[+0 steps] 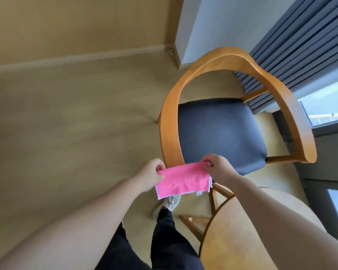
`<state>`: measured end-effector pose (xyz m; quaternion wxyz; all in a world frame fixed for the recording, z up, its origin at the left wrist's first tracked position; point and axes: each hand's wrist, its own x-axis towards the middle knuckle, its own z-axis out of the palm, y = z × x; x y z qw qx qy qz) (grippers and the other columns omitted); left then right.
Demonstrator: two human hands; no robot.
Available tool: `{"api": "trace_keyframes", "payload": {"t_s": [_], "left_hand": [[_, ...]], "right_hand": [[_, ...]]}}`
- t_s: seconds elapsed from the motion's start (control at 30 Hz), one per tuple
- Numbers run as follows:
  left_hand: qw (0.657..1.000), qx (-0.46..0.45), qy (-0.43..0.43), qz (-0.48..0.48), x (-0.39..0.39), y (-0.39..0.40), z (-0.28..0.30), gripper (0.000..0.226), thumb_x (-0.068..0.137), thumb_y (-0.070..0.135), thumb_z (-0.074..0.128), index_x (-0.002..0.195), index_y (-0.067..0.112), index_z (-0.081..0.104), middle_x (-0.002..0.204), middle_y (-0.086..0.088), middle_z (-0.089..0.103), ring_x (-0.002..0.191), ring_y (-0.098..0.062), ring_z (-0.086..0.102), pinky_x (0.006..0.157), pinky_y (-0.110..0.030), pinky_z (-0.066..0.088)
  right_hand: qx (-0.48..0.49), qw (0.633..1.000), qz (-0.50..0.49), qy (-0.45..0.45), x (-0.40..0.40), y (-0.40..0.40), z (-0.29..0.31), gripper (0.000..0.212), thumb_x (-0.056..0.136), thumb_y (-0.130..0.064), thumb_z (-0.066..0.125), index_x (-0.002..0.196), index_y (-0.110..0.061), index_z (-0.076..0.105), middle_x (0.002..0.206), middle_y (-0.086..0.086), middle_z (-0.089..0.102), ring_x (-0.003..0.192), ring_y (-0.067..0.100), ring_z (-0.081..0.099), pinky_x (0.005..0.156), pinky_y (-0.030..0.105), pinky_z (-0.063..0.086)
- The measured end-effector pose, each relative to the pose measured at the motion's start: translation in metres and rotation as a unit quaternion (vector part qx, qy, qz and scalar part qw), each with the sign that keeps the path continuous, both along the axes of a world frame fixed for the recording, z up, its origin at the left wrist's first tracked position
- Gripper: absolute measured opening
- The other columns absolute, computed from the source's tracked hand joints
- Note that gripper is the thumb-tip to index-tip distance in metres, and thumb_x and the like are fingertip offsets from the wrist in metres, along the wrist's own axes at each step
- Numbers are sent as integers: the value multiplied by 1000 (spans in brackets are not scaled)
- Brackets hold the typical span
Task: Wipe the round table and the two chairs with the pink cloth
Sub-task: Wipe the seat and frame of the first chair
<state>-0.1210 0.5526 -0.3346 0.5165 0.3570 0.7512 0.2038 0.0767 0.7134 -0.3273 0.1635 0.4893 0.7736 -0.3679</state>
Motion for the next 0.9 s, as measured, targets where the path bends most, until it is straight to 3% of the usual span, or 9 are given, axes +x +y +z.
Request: {"api": "trace_keyframes", "payload": {"t_s": [0.1, 0.23, 0.37, 0.43, 0.53, 0.6, 0.9], "left_hand": [[999, 3, 33, 38, -5, 7, -12, 16, 85, 2, 59, 91, 16, 56, 89, -1, 59, 73, -15, 52, 62, -25, 43], [995, -1, 80, 61, -11, 9, -16, 24, 87, 7, 60, 111, 10, 55, 107, -3, 56, 91, -18, 54, 78, -28, 46], [993, 5, 119, 8, -15, -3, -9, 23, 90, 9, 56, 113, 12, 57, 112, -2, 59, 99, -20, 57, 87, -34, 48], [992, 13, 119, -33, -17, -10, -6, 23, 91, 9, 54, 113, 14, 57, 112, 0, 59, 96, -17, 56, 87, -36, 49], [991, 29, 109, -78, -22, -16, -4, 22, 92, 10, 51, 112, 15, 58, 111, 1, 58, 96, -17, 56, 88, -37, 49], [989, 31, 107, -99, -26, -20, -6, 21, 92, 10, 49, 111, 16, 57, 109, 3, 57, 95, -17, 56, 86, -38, 49], [986, 34, 123, -104, -45, -40, -21, 19, 91, 12, 48, 107, 17, 57, 106, 4, 57, 90, -19, 58, 80, -38, 50]], "right_hand": [[37, 999, -19, 4, -13, 8, -16, 26, 91, -8, 45, 106, -17, 65, 94, 0, 63, 81, 17, 54, 60, 21, 37], [51, 998, -46, 1, -26, 0, -27, 38, 94, -20, 50, 133, -17, 52, 131, 4, 52, 104, 21, 58, 85, 31, 47], [55, 998, -30, -9, -33, -34, -33, 50, 95, -40, 50, 139, -18, 42, 139, 4, 45, 105, 21, 58, 77, 29, 45], [47, 998, -36, -34, -40, -54, -37, 62, 92, -51, 51, 141, -19, 32, 141, 4, 40, 107, 24, 58, 75, 34, 49], [24, 995, -84, -52, -49, -76, -47, 91, 81, -65, 55, 147, -15, 16, 144, 5, 36, 118, 28, 54, 86, 45, 53], [24, 993, -103, -61, -52, -87, -53, 100, 77, -68, 58, 147, -15, 11, 143, 6, 38, 119, 28, 53, 87, 48, 53], [124, 981, -119, -86, -67, -101, -69, 89, 71, -72, 61, 131, -12, 36, 118, 4, 54, 103, 24, 57, 82, 41, 53]]}}
